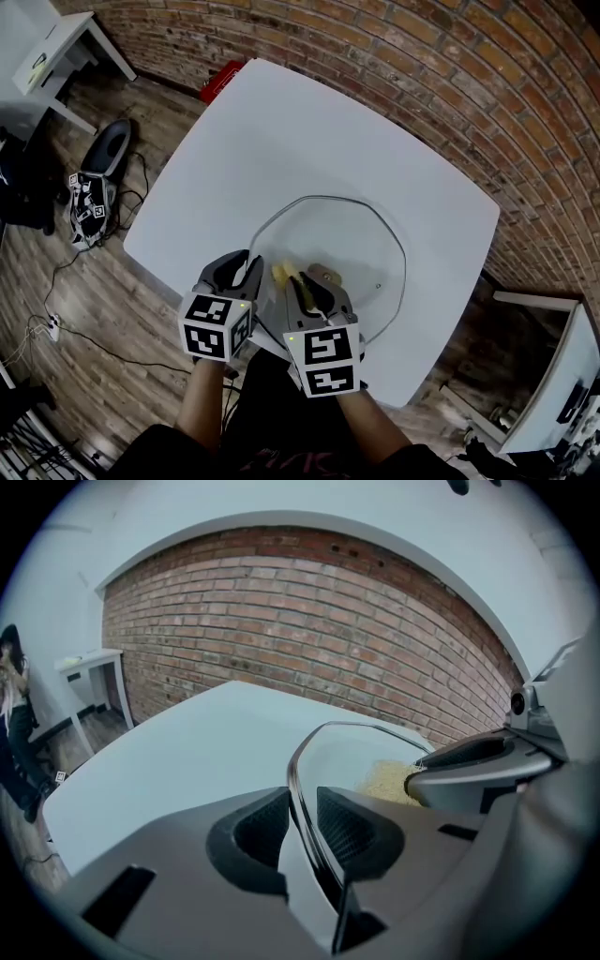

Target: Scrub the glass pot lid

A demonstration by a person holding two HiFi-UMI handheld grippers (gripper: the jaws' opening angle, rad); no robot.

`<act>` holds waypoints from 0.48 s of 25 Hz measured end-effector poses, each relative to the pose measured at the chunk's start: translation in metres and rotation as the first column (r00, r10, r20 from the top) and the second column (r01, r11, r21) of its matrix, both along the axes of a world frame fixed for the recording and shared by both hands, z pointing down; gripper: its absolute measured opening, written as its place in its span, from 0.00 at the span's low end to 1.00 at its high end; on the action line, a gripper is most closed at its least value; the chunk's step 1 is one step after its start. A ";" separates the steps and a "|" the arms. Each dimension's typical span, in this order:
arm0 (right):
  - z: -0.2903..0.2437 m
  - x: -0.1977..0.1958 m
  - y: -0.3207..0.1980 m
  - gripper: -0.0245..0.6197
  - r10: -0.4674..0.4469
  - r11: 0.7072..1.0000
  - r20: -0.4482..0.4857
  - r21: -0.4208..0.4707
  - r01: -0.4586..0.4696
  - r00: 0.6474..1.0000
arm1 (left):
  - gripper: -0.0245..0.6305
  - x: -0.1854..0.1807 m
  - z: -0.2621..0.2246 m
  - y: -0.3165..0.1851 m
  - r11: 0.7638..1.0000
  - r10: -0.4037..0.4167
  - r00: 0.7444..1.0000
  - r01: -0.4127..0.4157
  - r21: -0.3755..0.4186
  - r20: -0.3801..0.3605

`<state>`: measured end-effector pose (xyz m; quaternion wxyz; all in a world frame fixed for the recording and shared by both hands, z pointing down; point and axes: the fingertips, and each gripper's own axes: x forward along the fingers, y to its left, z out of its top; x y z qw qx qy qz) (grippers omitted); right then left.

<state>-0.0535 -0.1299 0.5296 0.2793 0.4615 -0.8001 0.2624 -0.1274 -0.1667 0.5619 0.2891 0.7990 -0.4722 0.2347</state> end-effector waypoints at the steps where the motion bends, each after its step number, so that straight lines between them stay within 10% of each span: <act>1: 0.002 0.004 -0.001 0.13 0.003 1.000 -0.016 0.001 -0.003 1.000 | 0.18 -0.001 0.000 0.000 1.000 -0.002 1.000 0.002 0.001 0.001; 12: 0.007 0.112 -0.015 0.13 0.171 0.985 -0.211 0.026 -0.169 0.963 | 0.18 0.000 -0.001 0.000 1.000 0.005 1.000 -0.005 -0.007 -0.003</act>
